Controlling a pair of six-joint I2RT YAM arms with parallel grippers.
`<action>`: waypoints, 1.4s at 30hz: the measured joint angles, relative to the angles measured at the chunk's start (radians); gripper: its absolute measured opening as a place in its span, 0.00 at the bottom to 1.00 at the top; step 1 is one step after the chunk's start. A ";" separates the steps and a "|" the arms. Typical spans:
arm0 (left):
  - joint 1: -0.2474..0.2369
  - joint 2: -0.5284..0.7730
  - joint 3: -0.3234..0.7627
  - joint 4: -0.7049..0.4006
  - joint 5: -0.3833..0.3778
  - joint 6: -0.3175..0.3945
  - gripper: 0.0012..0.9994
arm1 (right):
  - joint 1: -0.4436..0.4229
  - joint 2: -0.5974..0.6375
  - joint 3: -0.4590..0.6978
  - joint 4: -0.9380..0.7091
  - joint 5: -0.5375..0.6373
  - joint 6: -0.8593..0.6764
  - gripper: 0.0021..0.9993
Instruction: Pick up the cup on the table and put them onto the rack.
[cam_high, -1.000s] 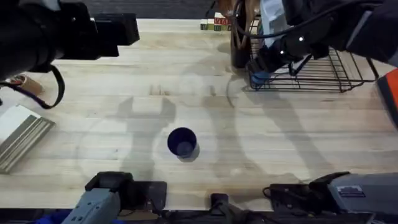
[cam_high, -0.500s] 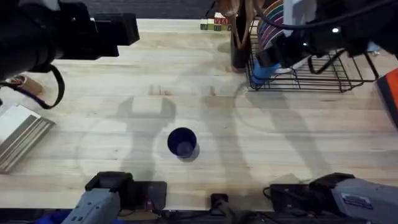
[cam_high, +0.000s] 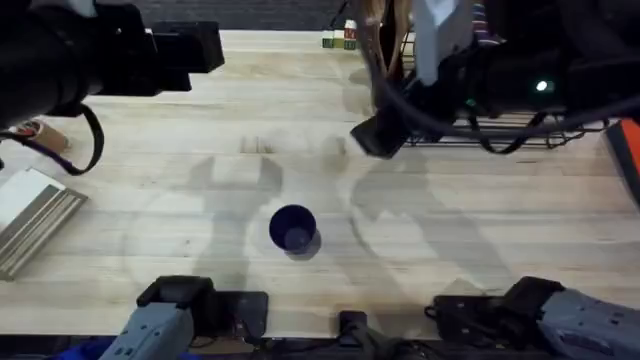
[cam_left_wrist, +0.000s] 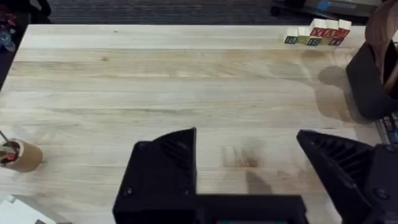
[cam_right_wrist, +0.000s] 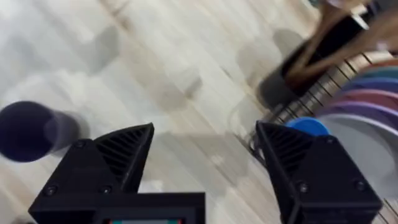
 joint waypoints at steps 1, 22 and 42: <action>0.000 0.000 0.000 0.000 0.000 0.000 0.99 | 0.019 0.000 0.000 0.000 0.000 0.000 0.99; 0.000 0.000 0.000 0.000 0.000 0.000 0.99 | 0.232 0.000 0.000 -0.095 -0.229 0.136 0.99; 0.000 0.000 0.000 0.000 0.000 0.000 0.99 | 0.302 0.185 0.005 -0.099 -0.278 0.171 0.99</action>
